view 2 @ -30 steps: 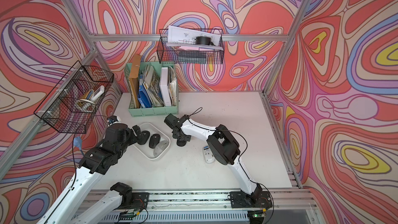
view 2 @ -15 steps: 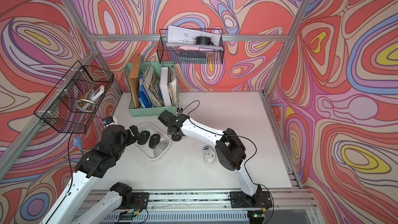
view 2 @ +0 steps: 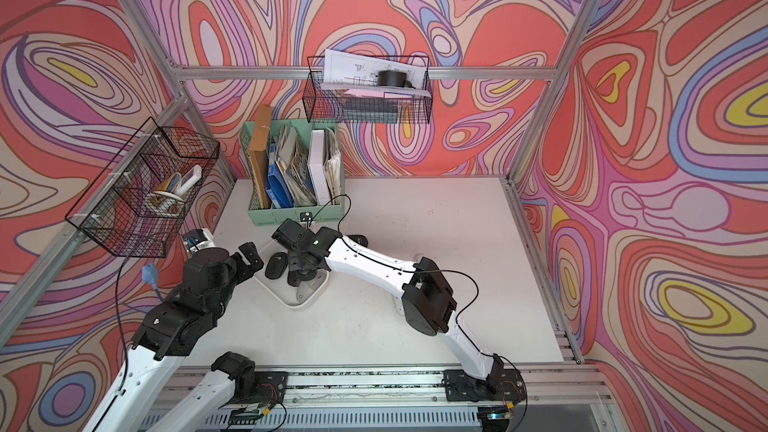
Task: Put the mouse in the storage box
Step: Place the mouse in the storage box.
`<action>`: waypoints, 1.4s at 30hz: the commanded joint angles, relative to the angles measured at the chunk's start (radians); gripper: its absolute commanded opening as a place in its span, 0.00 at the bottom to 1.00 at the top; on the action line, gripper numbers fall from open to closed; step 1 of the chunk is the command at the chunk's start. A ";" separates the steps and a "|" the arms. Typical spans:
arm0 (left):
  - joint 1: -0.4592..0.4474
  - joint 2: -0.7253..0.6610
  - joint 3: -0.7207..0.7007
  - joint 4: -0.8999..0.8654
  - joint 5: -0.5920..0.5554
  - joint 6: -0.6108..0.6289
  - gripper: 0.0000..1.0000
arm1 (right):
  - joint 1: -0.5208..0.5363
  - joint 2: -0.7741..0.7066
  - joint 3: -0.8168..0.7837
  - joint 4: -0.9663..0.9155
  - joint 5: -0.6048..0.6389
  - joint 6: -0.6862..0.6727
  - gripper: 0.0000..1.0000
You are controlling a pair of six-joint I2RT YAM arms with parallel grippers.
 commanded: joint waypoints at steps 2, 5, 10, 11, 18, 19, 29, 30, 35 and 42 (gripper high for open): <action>0.005 -0.022 -0.005 -0.018 -0.035 -0.015 0.99 | 0.022 0.074 0.080 -0.019 -0.049 -0.054 0.45; 0.005 -0.024 -0.008 -0.021 -0.037 -0.019 0.99 | 0.029 0.112 0.120 -0.023 -0.073 -0.079 0.45; 0.006 -0.031 -0.012 -0.023 -0.040 -0.020 0.99 | 0.035 0.160 0.160 -0.025 -0.092 -0.105 0.45; 0.006 -0.033 -0.013 -0.021 -0.040 -0.021 0.99 | 0.035 0.170 0.168 -0.026 -0.095 -0.109 0.45; 0.005 -0.036 -0.020 -0.020 -0.044 -0.026 0.99 | 0.041 0.217 0.200 -0.033 -0.113 -0.134 0.47; 0.005 -0.038 -0.021 -0.020 -0.045 -0.026 0.99 | 0.041 0.225 0.206 -0.034 -0.116 -0.136 0.48; 0.005 -0.048 -0.026 -0.018 -0.050 -0.029 0.99 | 0.041 0.257 0.249 -0.057 -0.135 -0.142 0.68; 0.006 -0.048 -0.026 -0.017 -0.050 -0.029 0.99 | 0.040 0.252 0.239 -0.052 -0.135 -0.143 0.70; 0.006 -0.045 -0.026 -0.016 -0.050 -0.029 0.99 | 0.039 0.230 0.220 -0.034 -0.128 -0.148 0.72; 0.005 -0.047 -0.020 -0.020 -0.054 -0.028 0.99 | 0.019 0.128 0.136 -0.014 -0.083 -0.146 0.72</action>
